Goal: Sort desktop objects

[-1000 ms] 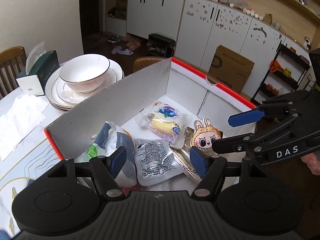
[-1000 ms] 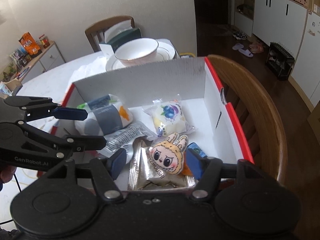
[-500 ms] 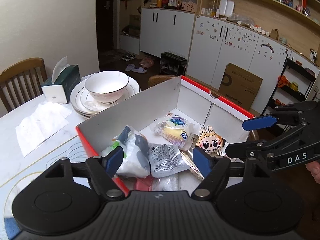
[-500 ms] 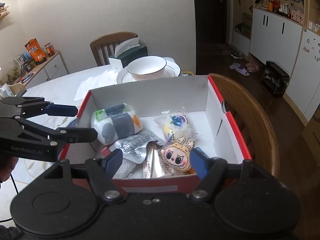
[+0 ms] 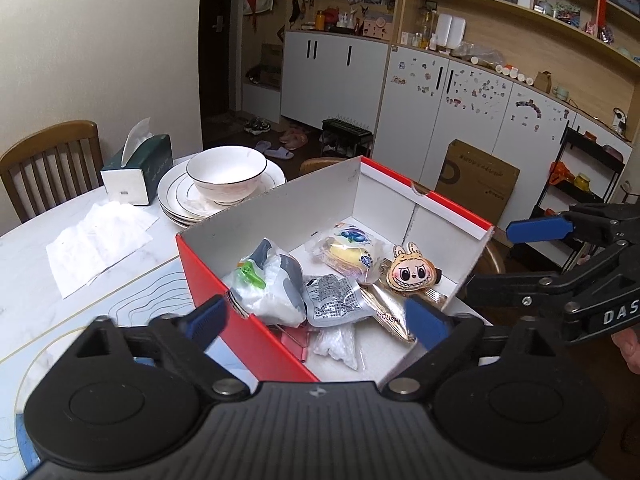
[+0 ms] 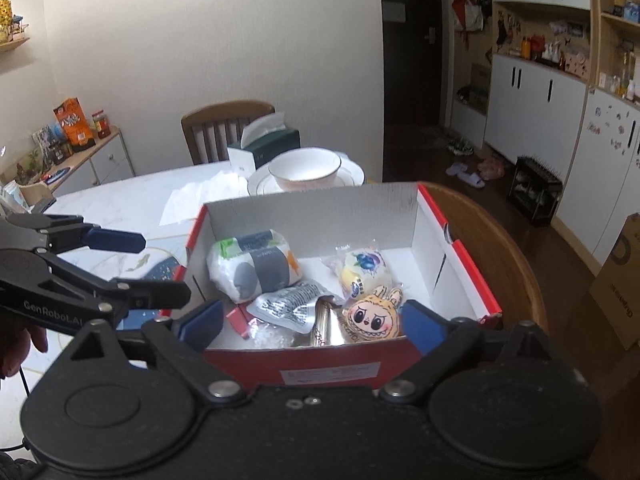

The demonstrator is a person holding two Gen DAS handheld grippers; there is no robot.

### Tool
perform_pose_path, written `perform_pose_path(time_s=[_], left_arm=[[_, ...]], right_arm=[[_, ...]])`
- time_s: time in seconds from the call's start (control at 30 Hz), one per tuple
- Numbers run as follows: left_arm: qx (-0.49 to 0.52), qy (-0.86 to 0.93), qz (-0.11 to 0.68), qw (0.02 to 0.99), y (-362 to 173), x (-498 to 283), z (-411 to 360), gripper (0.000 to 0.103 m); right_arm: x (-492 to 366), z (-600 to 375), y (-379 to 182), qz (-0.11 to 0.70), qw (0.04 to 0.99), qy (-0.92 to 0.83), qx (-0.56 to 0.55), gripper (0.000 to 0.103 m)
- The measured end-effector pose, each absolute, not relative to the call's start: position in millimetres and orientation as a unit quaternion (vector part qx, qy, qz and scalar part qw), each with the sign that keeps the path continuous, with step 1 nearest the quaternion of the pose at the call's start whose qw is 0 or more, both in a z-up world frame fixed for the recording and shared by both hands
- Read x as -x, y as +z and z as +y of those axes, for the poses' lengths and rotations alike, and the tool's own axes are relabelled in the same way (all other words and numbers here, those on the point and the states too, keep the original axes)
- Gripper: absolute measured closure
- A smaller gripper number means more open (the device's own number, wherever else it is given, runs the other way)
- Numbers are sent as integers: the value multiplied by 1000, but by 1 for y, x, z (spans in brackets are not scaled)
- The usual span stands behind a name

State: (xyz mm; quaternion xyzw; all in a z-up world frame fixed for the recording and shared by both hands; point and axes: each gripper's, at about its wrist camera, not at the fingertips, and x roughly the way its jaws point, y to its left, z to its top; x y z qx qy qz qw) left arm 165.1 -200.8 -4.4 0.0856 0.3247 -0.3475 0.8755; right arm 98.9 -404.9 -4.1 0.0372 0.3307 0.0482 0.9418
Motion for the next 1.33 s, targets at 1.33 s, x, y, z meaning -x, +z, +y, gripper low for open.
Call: perform_pose_path(time_s=[1.33], left_arm=[[-95, -378, 283, 876, 10, -123, -154, 0]], right_arm=[[-39, -370, 17, 268, 963, 1, -44, 0]])
